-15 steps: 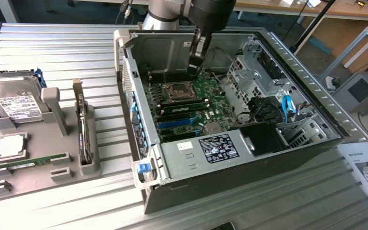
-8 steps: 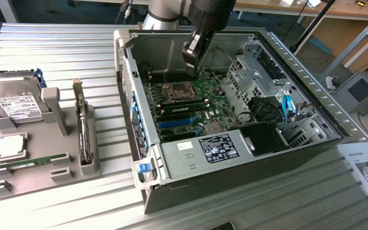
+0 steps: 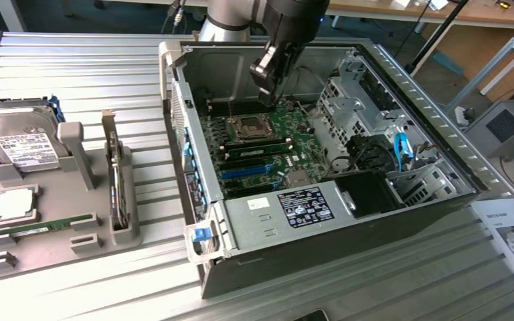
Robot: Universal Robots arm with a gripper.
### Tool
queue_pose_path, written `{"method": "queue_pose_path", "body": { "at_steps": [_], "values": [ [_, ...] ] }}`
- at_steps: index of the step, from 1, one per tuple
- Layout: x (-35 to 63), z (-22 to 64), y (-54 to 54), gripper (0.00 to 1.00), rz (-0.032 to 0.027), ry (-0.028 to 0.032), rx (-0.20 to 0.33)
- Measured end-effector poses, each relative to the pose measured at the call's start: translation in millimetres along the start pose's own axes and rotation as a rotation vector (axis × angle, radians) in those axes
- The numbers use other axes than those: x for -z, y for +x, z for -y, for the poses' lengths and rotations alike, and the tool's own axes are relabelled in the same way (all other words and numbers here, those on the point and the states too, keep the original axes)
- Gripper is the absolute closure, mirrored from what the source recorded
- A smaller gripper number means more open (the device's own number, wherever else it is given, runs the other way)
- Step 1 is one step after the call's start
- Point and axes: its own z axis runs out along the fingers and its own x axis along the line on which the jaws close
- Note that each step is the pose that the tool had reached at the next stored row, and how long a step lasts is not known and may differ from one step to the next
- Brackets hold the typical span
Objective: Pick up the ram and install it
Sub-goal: 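Press down the ram until it locks into place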
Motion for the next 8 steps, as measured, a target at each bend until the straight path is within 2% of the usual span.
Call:
{"method": "queue_pose_path", "body": {
  "at_steps": [8],
  "values": [
    [-0.3, 0.0, 0.0, 0.89, -0.0040, -0.0028, -0.141]
  ]
}}
